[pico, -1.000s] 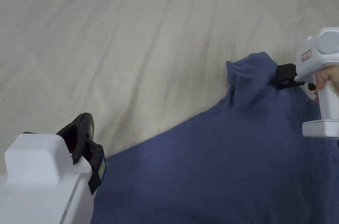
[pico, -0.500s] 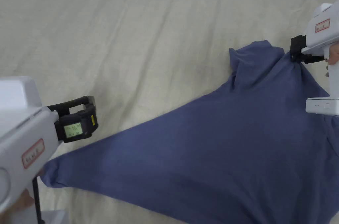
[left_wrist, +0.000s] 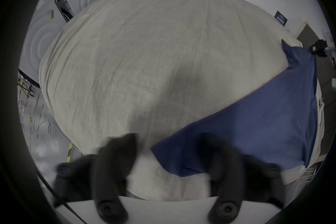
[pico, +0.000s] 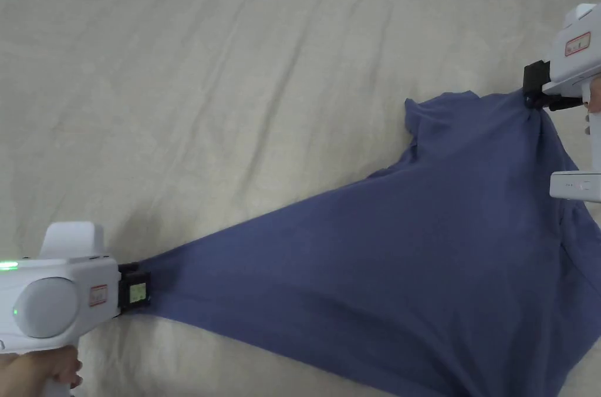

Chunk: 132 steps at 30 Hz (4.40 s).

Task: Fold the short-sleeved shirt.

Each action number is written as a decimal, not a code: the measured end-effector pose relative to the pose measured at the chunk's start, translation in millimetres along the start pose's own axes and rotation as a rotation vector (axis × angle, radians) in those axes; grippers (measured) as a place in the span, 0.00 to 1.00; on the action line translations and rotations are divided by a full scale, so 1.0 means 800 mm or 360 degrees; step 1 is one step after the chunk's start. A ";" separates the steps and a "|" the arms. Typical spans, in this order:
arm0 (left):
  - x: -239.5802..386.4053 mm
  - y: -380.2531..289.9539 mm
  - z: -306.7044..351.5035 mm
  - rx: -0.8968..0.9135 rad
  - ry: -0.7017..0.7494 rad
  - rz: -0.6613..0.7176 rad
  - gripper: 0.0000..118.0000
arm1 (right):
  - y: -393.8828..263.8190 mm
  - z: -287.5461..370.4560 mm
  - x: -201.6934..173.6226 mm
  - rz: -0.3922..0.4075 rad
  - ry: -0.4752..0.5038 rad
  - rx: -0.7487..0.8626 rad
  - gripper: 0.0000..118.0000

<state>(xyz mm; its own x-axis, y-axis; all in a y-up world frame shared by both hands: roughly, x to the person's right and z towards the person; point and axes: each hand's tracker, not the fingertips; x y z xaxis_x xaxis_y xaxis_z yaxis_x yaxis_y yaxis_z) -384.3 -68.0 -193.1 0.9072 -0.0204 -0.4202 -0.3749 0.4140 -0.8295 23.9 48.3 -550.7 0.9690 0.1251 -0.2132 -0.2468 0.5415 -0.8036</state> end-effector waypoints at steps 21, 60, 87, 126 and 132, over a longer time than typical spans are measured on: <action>-0.041 0.105 0.176 0.0820 -0.0387 0.0499 0.00 | -0.017 0.231 0.084 -0.0130 -0.0028 0.0356 0.03; 0.052 0.391 0.508 0.1609 0.0202 -0.0246 0.00 | 0.051 0.594 0.140 -0.0363 -0.0378 0.1073 0.03; 0.231 0.612 0.280 0.1931 0.0433 -0.0212 0.00 | 0.261 0.331 0.142 -0.0499 -0.0884 0.1387 0.03; 0.064 0.107 -0.019 0.0607 -0.0029 -0.0188 0.00 | -0.293 0.056 0.076 -0.0313 -0.0382 0.0081 0.03; 0.014 0.010 0.026 0.0654 -0.0094 -0.0255 0.00 | -0.379 0.124 0.092 -0.0516 -0.0284 0.0131 0.03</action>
<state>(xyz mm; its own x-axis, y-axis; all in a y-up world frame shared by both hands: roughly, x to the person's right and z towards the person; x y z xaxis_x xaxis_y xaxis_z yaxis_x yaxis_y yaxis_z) -373.1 -46.0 -197.2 0.9615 -0.0667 -0.2665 -0.1324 0.7375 -0.6623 172.0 -24.5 -267.5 0.9857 0.0750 0.1506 0.0680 0.6410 -0.7645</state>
